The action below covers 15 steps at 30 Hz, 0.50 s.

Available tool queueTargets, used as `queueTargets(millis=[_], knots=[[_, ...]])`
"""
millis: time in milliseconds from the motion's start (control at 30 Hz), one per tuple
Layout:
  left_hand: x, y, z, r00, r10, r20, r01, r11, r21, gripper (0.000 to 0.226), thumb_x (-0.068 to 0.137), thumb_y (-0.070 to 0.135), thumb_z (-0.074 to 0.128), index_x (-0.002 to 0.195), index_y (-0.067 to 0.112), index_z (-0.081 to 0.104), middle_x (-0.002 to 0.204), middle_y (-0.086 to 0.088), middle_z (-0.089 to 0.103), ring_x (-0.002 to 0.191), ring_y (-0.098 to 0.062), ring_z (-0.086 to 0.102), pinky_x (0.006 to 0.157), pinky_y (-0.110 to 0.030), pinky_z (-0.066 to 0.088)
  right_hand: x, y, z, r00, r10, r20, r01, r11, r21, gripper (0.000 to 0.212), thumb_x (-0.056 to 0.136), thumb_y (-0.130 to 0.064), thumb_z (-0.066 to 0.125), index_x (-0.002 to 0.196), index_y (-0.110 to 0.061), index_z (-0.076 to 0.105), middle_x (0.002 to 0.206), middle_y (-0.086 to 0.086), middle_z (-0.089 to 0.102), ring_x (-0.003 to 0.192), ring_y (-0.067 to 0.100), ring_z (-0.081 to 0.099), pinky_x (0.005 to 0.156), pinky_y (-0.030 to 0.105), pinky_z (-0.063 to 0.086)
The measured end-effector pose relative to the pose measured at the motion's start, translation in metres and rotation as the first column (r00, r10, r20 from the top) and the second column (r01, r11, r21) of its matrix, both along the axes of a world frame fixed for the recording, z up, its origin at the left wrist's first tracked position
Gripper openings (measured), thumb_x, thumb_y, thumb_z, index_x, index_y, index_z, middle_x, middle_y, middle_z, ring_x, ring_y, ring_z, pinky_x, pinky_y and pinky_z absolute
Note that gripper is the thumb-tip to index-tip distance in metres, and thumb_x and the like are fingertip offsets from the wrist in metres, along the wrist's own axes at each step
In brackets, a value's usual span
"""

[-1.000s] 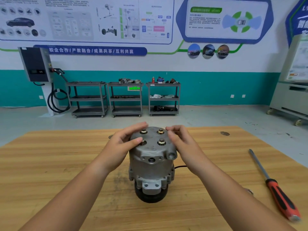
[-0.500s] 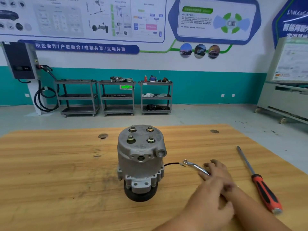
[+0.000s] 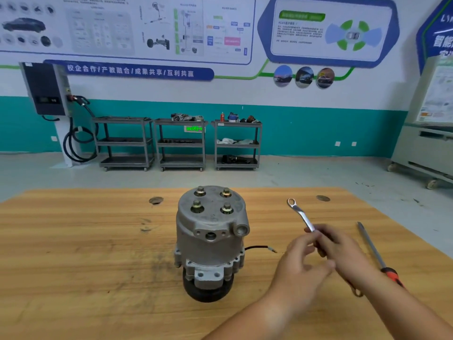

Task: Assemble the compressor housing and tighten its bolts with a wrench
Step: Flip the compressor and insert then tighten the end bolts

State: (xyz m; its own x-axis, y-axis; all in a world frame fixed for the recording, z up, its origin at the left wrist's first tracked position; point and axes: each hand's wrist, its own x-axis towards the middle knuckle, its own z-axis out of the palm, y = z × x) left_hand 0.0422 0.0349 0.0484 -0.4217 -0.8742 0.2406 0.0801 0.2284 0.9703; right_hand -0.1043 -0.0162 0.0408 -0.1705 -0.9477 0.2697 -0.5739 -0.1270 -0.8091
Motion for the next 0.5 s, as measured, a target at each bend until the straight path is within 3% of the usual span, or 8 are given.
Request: queueTargets(millis=[67,133,200,233,300,367,400,500], knots=[[0.035,0.018,0.024,0.997,0.057,0.055,-0.027,0.896,-0.443,0.039,0.081,0.026,0.061,0.118,0.039,0.057,0.137,0.014,0.047,0.127,0.003,0.042,0.104,-0.023,0.038,0.009,0.005,0.035,0.994,0.109,0.014,-0.108,0.994,-0.004,0.024,0.097,-0.018,0.044,0.083,-0.020,0.065,0.054,-0.007,0.047,0.050,0.006,0.041,0.052,0.023,0.034],[0.082,0.020,0.050,0.952,0.304,-0.029,-0.213,0.595,-0.775,0.025,0.082,0.024,0.061,0.105,0.034,0.064,0.128,0.015,0.055,0.128,-0.005,0.045,0.106,-0.025,0.036,0.018,0.011,0.067,0.978,0.189,-0.089,-0.189,0.982,0.015,0.034,0.096,-0.035,0.040,0.072,-0.021,0.059,0.056,-0.006,0.044,0.051,0.009,0.039,0.054,0.028,0.033],[0.133,0.003,0.069,0.798,0.575,-0.178,-0.431,0.340,-0.836,0.018,0.081,0.024,0.064,0.095,0.035,0.062,0.118,0.015,0.056,0.121,-0.003,0.046,0.106,-0.028,0.037,0.029,0.015,0.094,0.928,0.227,-0.296,-0.247,0.969,-0.030,0.043,0.088,-0.053,0.035,0.066,-0.021,0.054,0.055,-0.006,0.045,0.051,0.007,0.039,0.055,0.029,0.034],[0.154,-0.010,0.076,0.730,0.662,-0.167,-0.508,0.364,-0.780,0.023,0.081,0.025,0.069,0.098,0.037,0.059,0.118,0.016,0.054,0.119,-0.001,0.046,0.107,-0.032,0.037,0.036,0.017,0.105,0.878,0.233,-0.418,-0.281,0.958,-0.056,0.046,0.084,-0.060,0.032,0.065,-0.022,0.052,0.055,-0.007,0.047,0.051,0.005,0.040,0.055,0.028,0.034],[0.180,-0.034,0.088,0.685,0.721,0.109,-0.523,0.590,-0.615,0.045,0.077,0.039,0.074,0.116,0.037,0.053,0.131,0.012,0.046,0.126,-0.006,0.041,0.111,-0.036,0.032,0.050,0.016,0.123,0.736,0.228,-0.638,-0.351,0.934,-0.071,0.047,0.080,-0.065,0.026,0.068,-0.025,0.048,0.056,-0.008,0.049,0.055,0.005,0.044,0.055,0.028,0.033],[0.185,-0.052,0.088,0.658,0.606,0.448,-0.412,0.787,-0.459,0.090,0.058,0.065,0.066,0.139,0.038,0.036,0.148,0.009,0.032,0.136,-0.014,0.032,0.109,-0.036,0.029,0.062,0.005,0.135,0.598,0.237,-0.766,-0.407,0.913,-0.035,0.037,0.086,-0.059,0.028,0.069,-0.030,0.043,0.061,-0.009,0.048,0.060,0.007,0.046,0.055,0.030,0.032],[0.182,-0.059,0.086,0.659,0.537,0.526,-0.370,0.841,-0.395,0.109,0.048,0.074,0.061,0.145,0.038,0.027,0.153,0.009,0.027,0.138,-0.016,0.030,0.107,-0.037,0.031,0.067,-0.002,0.139,0.542,0.247,-0.803,-0.426,0.905,-0.010,0.033,0.090,-0.055,0.031,0.068,-0.032,0.040,0.062,-0.009,0.047,0.062,0.009,0.046,0.056,0.029,0.029],[0.175,-0.071,0.079,0.722,0.448,0.528,-0.338,0.893,-0.296,0.130,0.037,0.083,0.058,0.150,0.036,0.014,0.151,0.010,0.031,0.136,-0.017,0.035,0.098,-0.033,0.036,0.072,-0.021,0.147,0.465,0.289,-0.837,-0.433,0.899,0.070,0.029,0.093,-0.050,0.039,0.068,-0.035,0.045,0.068,-0.008,0.052,0.066,0.006,0.047,0.060,0.020,0.024]])
